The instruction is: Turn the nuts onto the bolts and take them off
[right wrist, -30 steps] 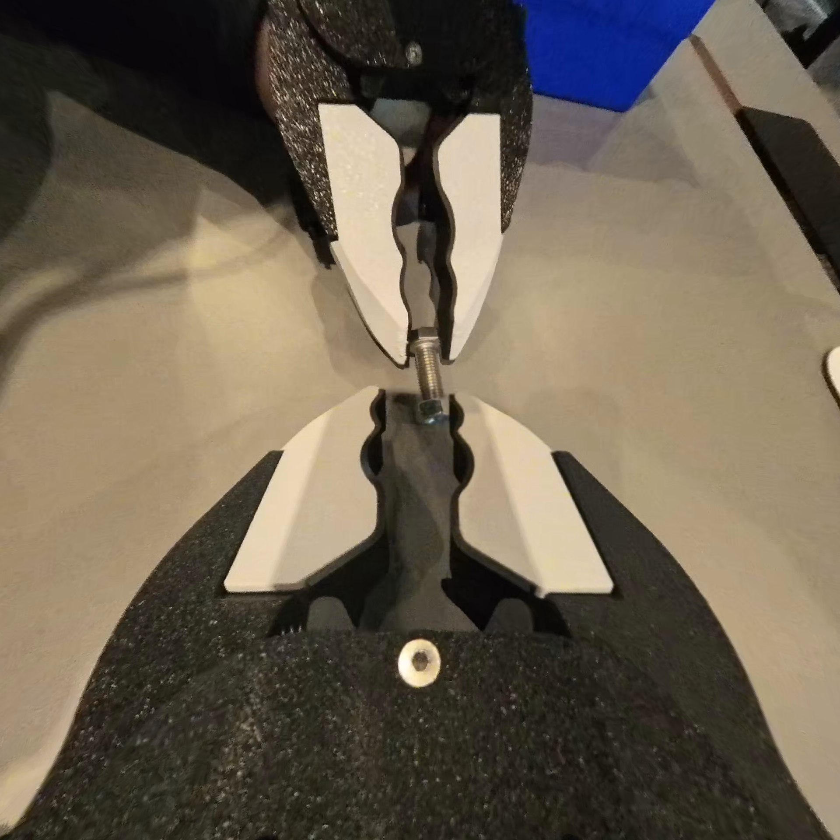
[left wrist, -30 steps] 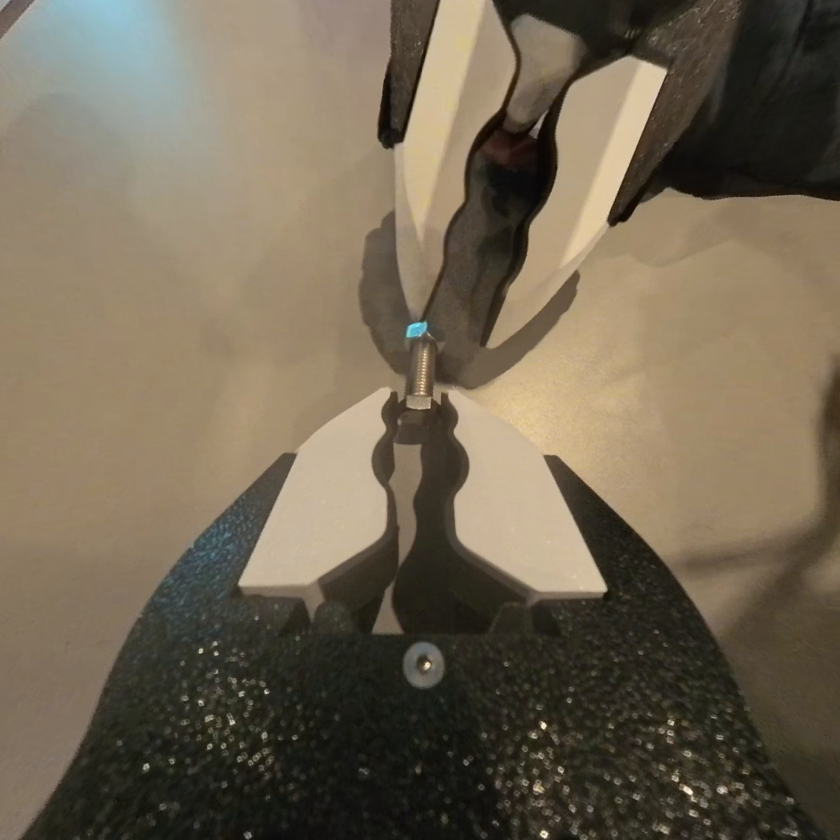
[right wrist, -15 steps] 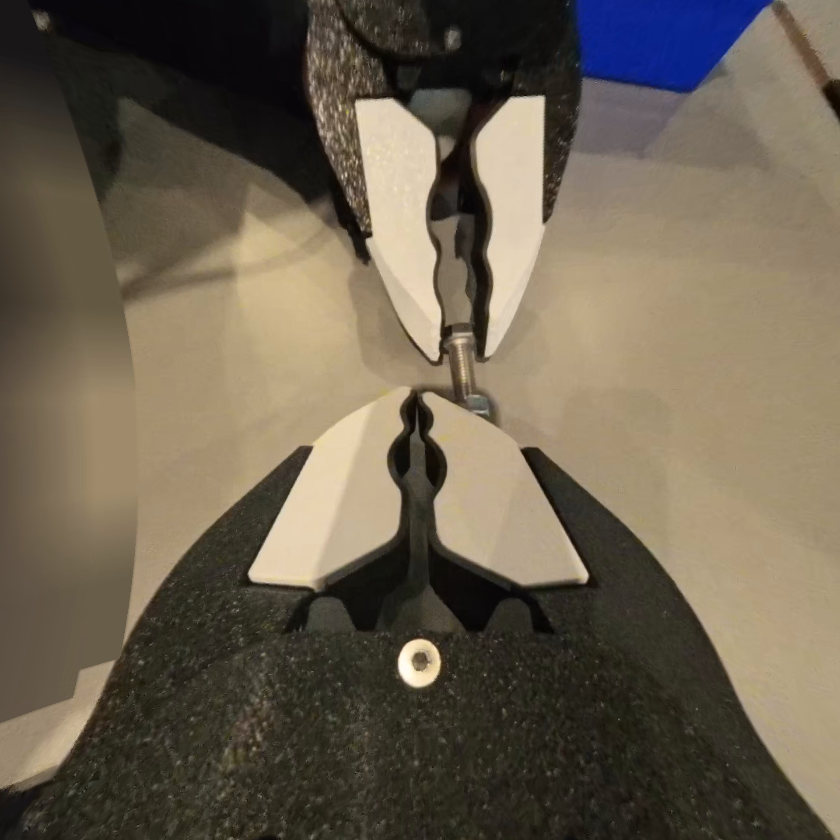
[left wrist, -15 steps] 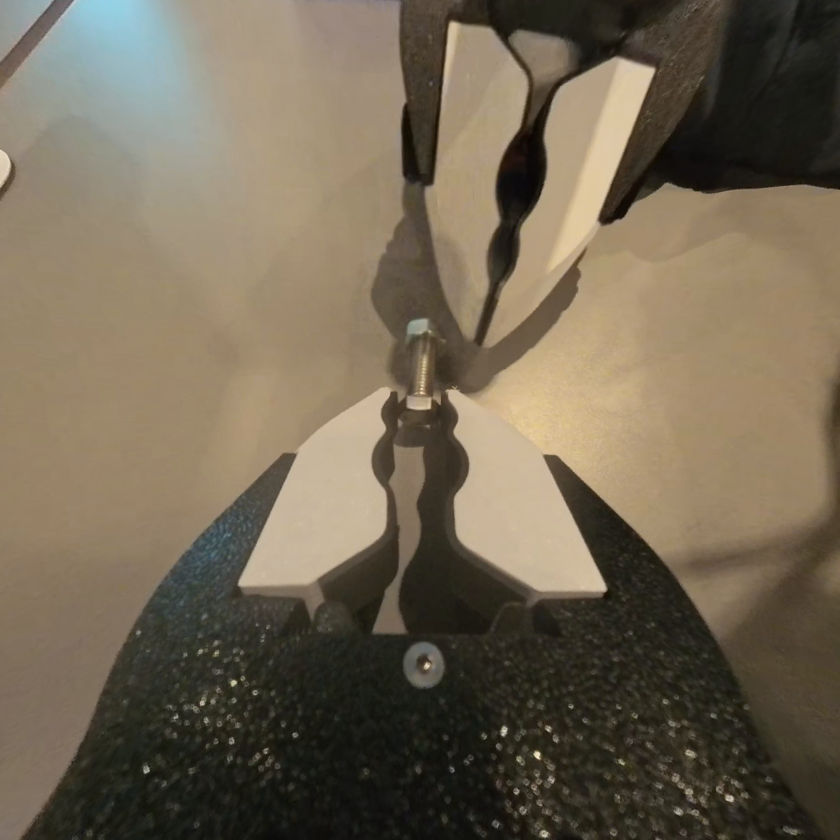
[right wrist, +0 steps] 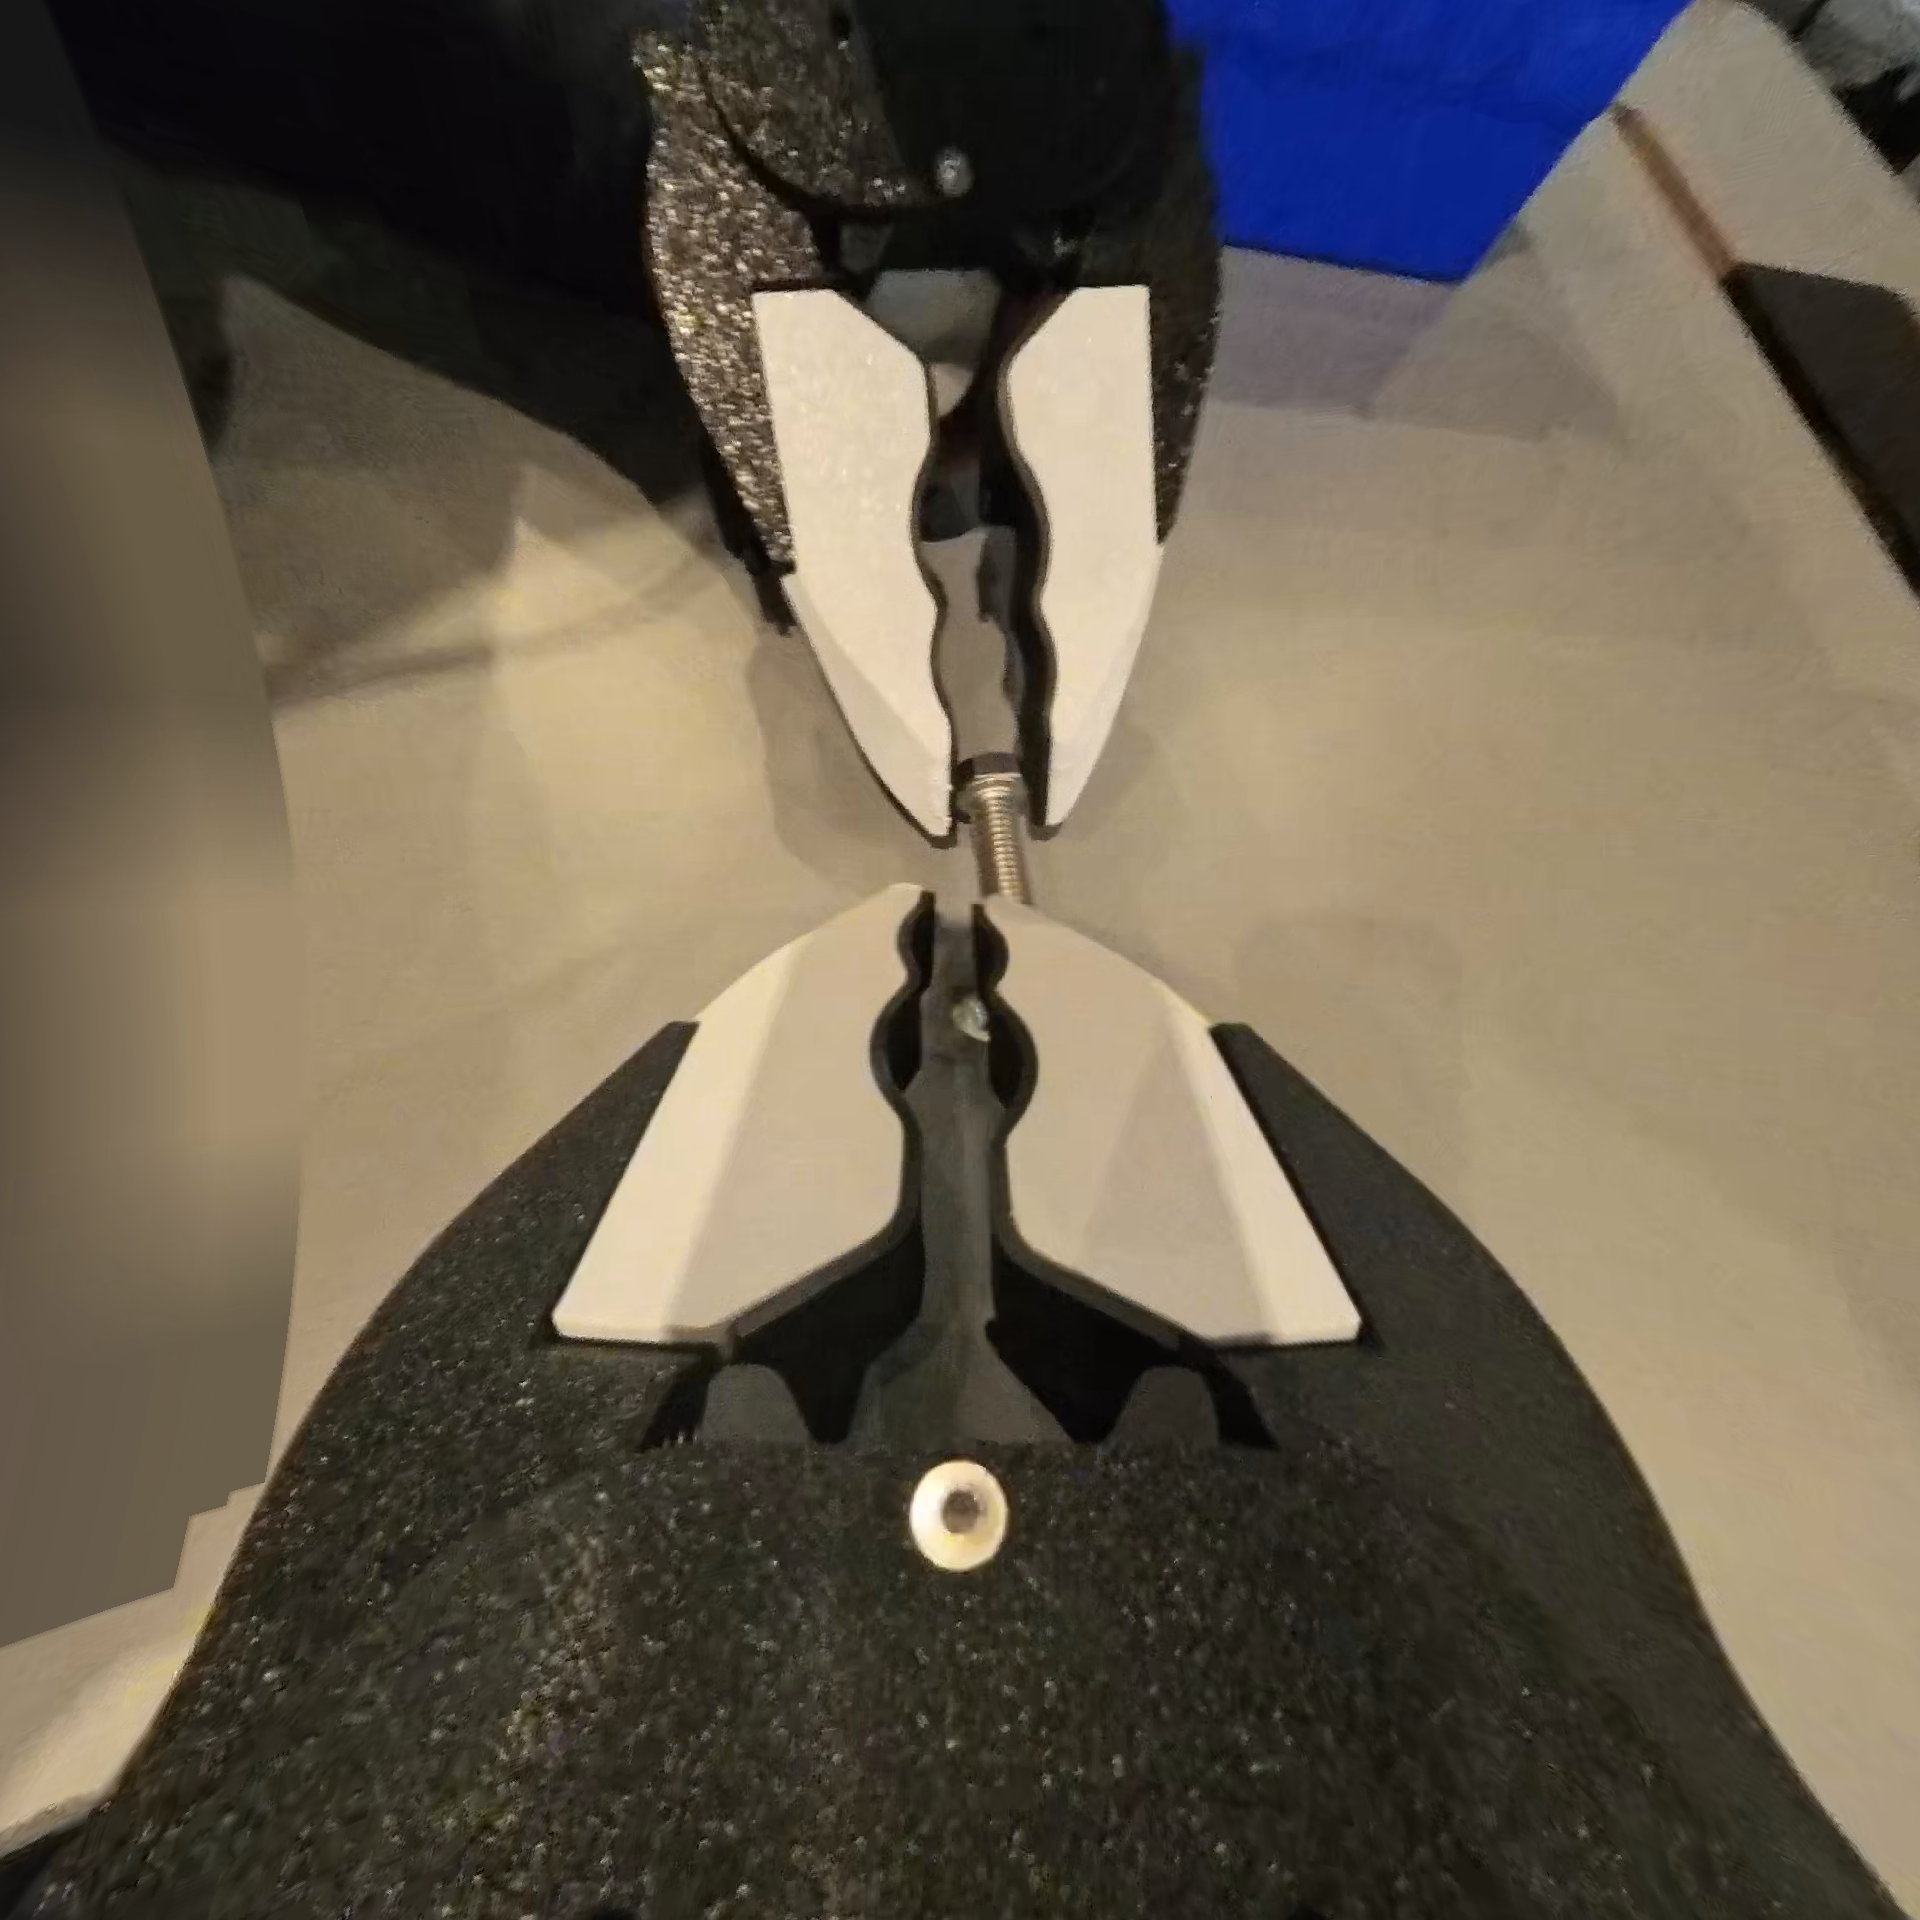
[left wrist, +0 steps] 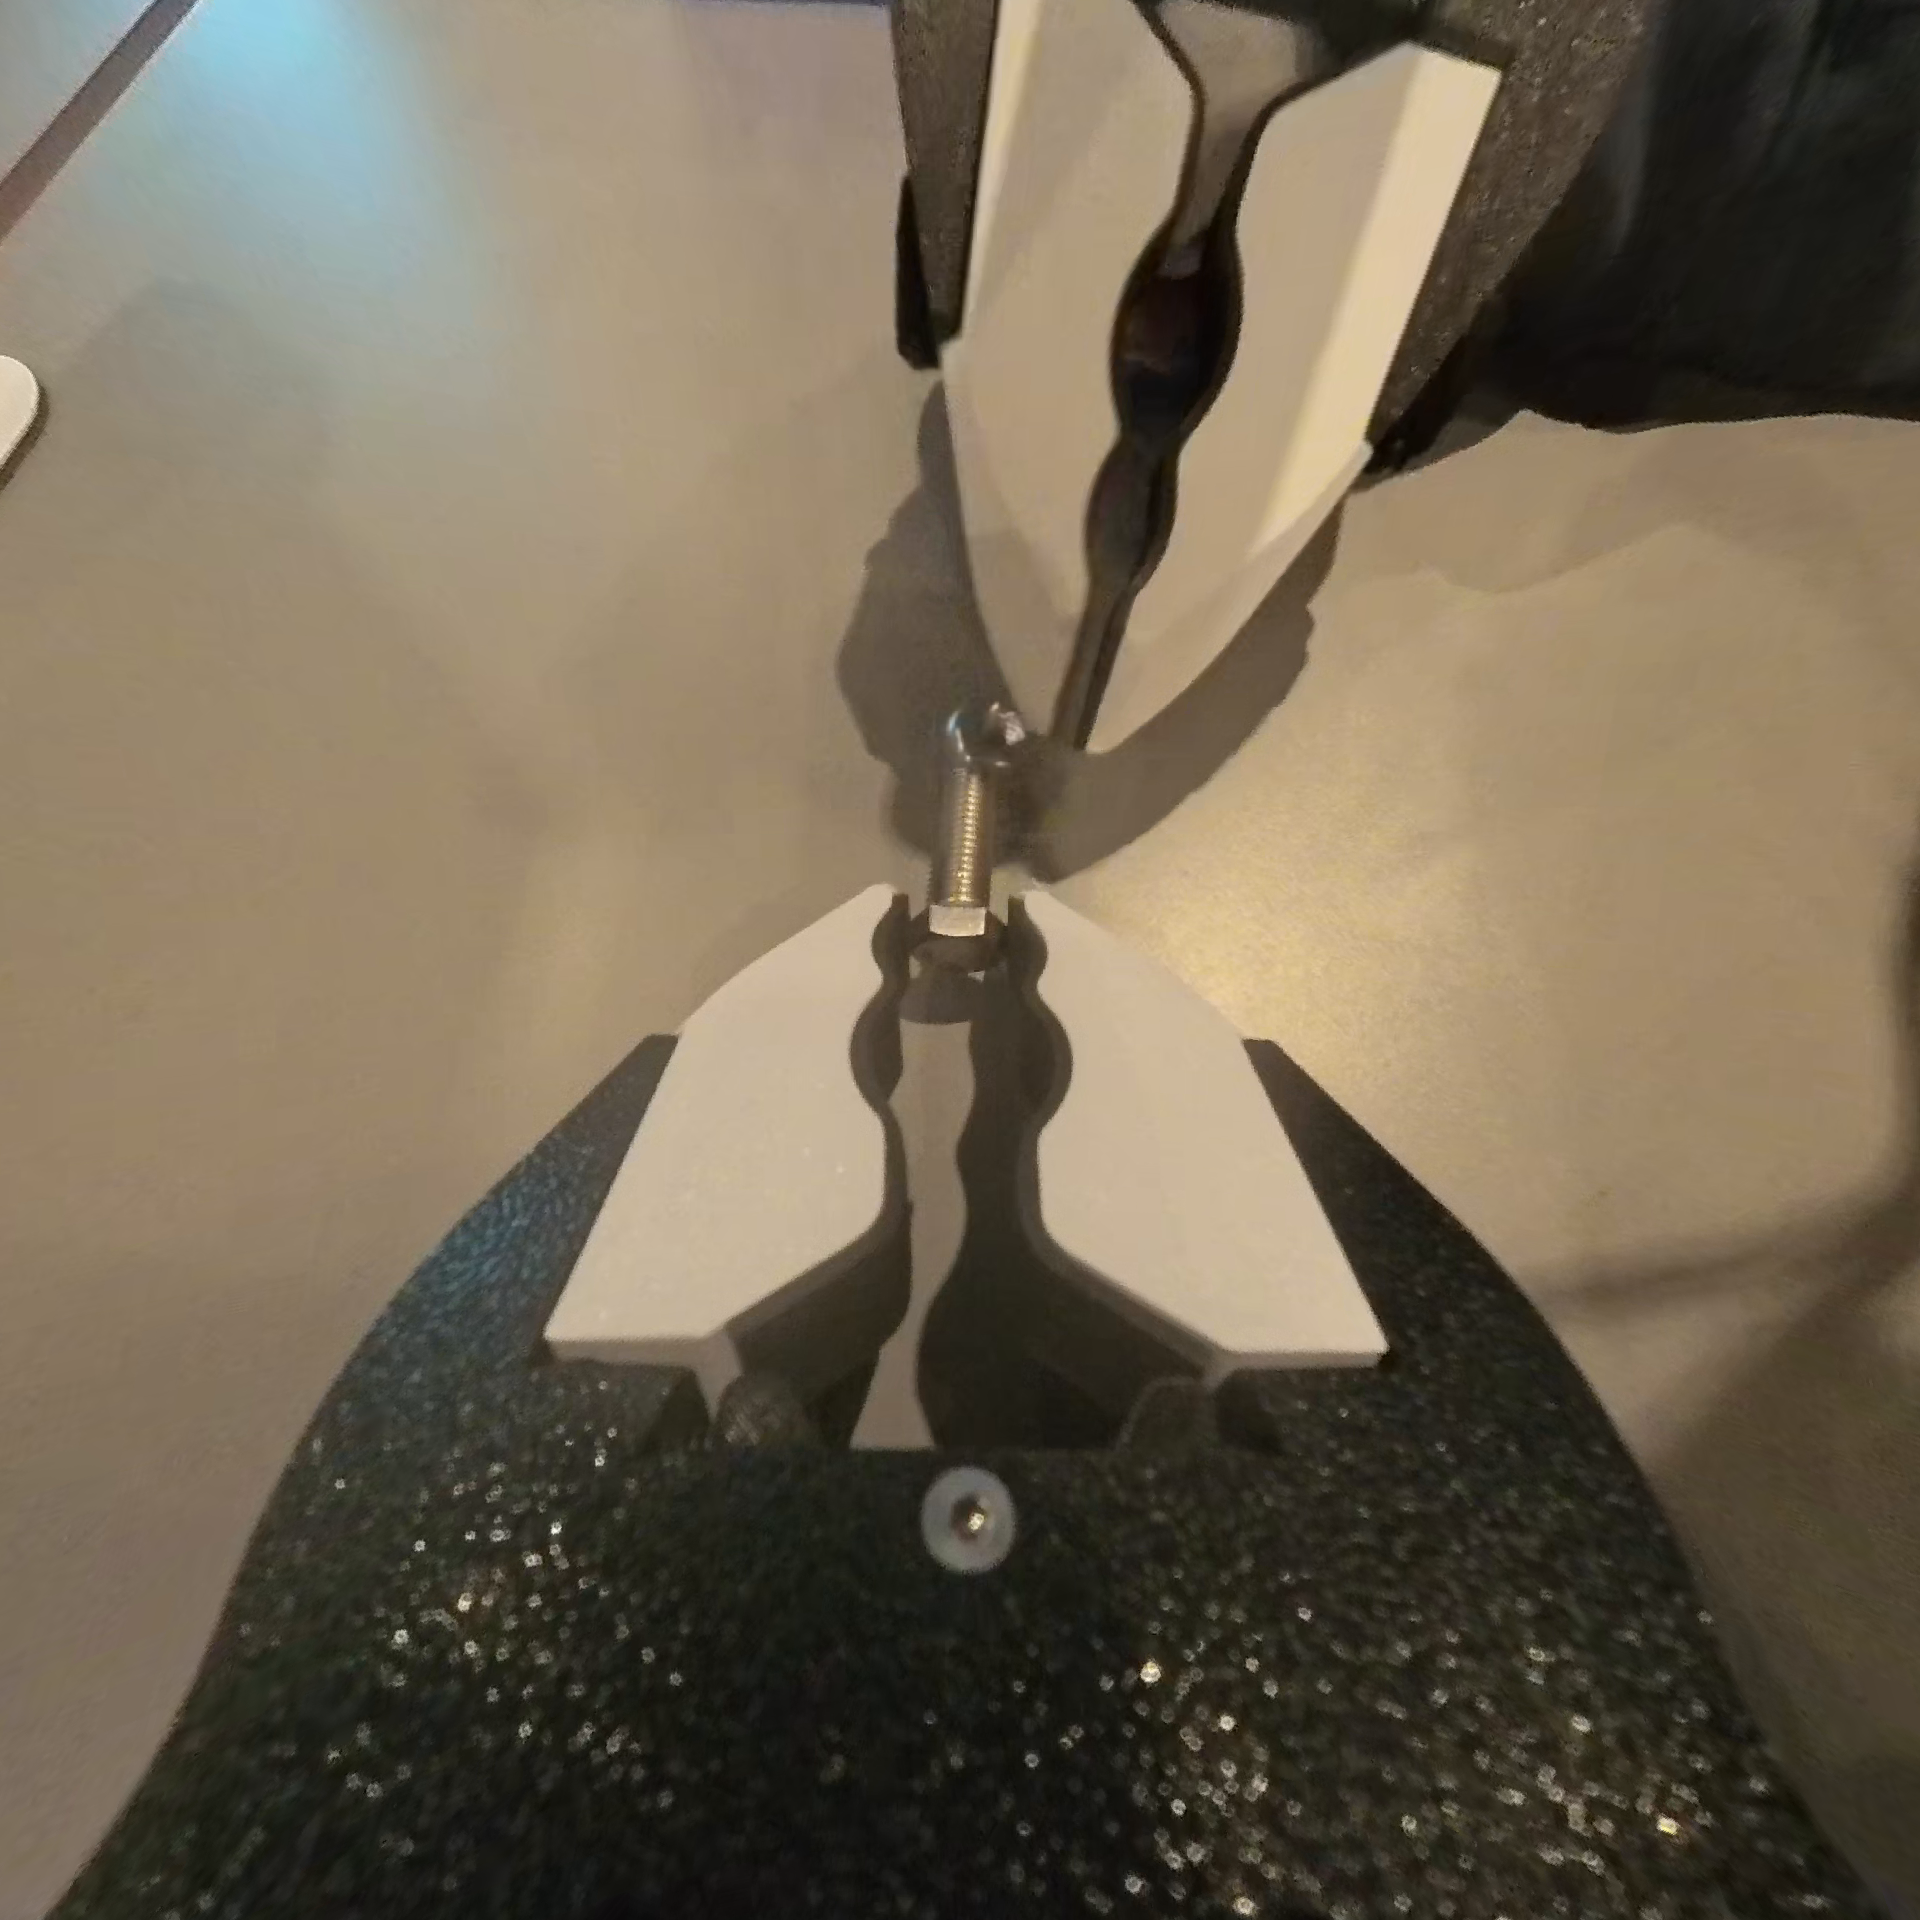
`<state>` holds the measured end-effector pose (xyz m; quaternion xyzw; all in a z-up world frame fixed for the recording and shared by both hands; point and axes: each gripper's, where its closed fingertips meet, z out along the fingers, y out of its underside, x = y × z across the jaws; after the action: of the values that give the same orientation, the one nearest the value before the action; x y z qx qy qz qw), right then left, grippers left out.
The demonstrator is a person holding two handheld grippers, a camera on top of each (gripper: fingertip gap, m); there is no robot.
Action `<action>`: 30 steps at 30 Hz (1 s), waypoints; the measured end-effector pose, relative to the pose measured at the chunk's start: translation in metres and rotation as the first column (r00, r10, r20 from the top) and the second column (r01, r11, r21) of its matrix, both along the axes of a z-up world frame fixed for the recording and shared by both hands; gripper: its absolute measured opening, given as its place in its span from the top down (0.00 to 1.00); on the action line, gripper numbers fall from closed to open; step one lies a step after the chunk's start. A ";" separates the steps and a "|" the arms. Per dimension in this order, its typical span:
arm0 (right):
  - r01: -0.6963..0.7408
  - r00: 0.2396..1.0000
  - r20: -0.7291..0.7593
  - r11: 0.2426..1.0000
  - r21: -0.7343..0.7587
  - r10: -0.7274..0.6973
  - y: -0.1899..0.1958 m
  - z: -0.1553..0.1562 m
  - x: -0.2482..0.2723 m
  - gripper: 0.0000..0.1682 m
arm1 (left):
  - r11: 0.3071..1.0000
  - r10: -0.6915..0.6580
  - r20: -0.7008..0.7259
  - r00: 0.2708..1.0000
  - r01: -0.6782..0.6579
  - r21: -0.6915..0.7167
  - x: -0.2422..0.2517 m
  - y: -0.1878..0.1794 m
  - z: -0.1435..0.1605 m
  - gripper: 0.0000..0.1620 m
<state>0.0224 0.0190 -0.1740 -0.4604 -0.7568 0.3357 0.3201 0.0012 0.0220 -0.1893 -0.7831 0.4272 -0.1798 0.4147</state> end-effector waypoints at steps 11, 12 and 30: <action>0.059 0.994 0.098 0.998 -0.008 -0.058 0.015 -0.016 0.009 0.87 | 1.000 0.000 0.000 1.000 0.000 0.000 0.000 0.000 0.000 0.89; 0.061 0.991 0.124 0.998 -0.033 -0.056 0.015 -0.018 0.012 0.86 | 1.000 0.000 0.000 1.000 0.000 -0.001 0.000 0.000 0.000 0.89; -0.061 0.988 0.138 0.994 -0.089 0.073 -0.022 -0.022 -0.001 0.85 | 0.999 0.022 0.013 1.000 -0.022 -0.037 -0.002 0.002 -0.002 0.89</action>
<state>0.0216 -0.0028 -0.1964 -0.4703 -0.7778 0.3449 0.2345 -0.0004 0.0236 -0.1911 -0.7939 0.4123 -0.1884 0.4051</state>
